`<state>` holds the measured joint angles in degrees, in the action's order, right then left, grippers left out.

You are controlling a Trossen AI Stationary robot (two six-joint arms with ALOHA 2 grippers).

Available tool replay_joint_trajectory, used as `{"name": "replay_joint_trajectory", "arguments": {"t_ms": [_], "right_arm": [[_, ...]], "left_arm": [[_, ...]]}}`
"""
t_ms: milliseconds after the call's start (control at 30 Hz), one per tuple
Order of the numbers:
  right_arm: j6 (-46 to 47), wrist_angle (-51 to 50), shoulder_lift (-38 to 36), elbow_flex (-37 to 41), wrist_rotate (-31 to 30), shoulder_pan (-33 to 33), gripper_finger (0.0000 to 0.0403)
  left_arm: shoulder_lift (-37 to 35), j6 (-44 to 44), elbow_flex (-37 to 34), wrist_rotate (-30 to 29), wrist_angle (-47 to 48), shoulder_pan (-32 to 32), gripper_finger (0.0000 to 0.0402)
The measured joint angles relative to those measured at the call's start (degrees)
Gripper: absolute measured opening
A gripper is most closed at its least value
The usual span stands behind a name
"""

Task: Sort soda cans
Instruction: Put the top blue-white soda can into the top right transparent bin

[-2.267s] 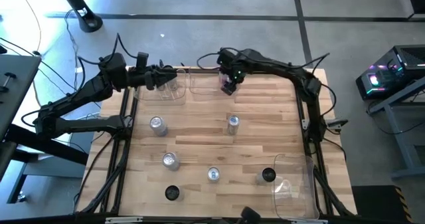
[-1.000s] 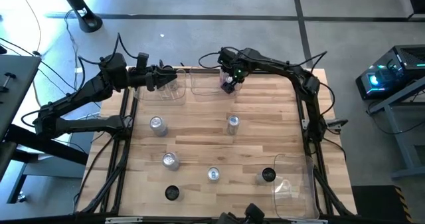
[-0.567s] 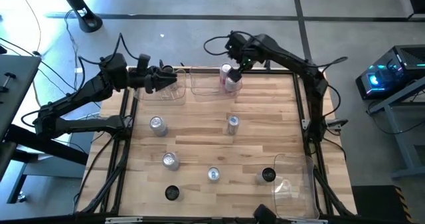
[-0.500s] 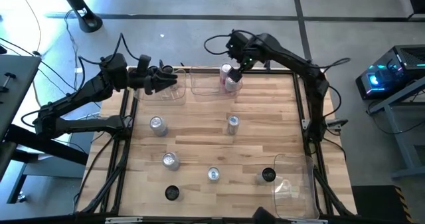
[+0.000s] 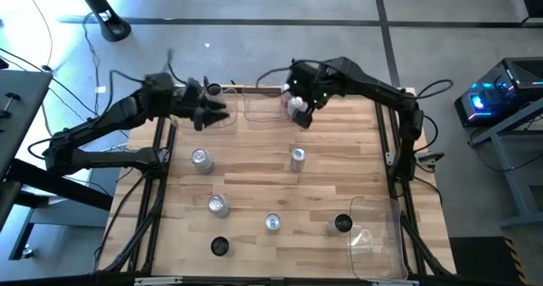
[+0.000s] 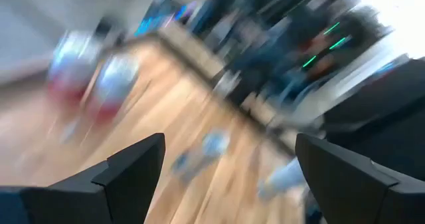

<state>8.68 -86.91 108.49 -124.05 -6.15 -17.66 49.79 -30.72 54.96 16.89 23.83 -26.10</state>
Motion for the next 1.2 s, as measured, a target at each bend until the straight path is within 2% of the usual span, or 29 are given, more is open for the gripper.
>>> {"name": "replay_joint_trajectory", "arguments": {"t_ms": [200,333,433,533,667,800,900,1067,1200], "right_arm": [[0.4,0.0,0.0,0.0,-1.7,2.6,0.0385],[-2.7,1.2,0.0,0.0,-8.5,3.0,0.0385],[-4.5,1.8,0.0,0.0,-9.5,2.0,0.0385],[-5.7,1.7,0.0,0.0,-7.4,0.8,0.0385],[-7.6,0.9,0.0,0.1,-4.3,-0.3,0.0385],[-9.7,0.1,0.0,0.1,-4.2,-0.8,0.0385],[-10.8,-0.1,0.0,0.1,-2.7,-0.8,0.0385],[-11.8,-1.2,0.0,0.1,0.9,-0.7,0.0385],[-12.2,-1.5,-0.2,0.1,0.8,-0.8,0.0385]], "left_arm": [[1.0,-4.3,0.0,-4.3,22.9,3.8,0.0333],[1.6,-6.6,1.7,-14.6,38.4,7.9,0.0333],[2.3,-10.0,4.4,-21.1,45.3,10.7,0.0333],[2.4,-12.9,4.9,-22.7,47.7,13.0,0.0333],[3.5,-16.5,1.2,-22.8,48.7,15.4,0.0333],[6.0,-18.3,-1.0,-22.1,48.7,16.7,0.0333],[7.6,-18.5,-1.0,-22.0,46.5,16.8,0.0333],[12.1,-18.0,-1.0,-17.5,47.1,17.1,0.0333],[15.2,-18.3,-1.0,-19.1,48.4,18.6,0.0333]]}}
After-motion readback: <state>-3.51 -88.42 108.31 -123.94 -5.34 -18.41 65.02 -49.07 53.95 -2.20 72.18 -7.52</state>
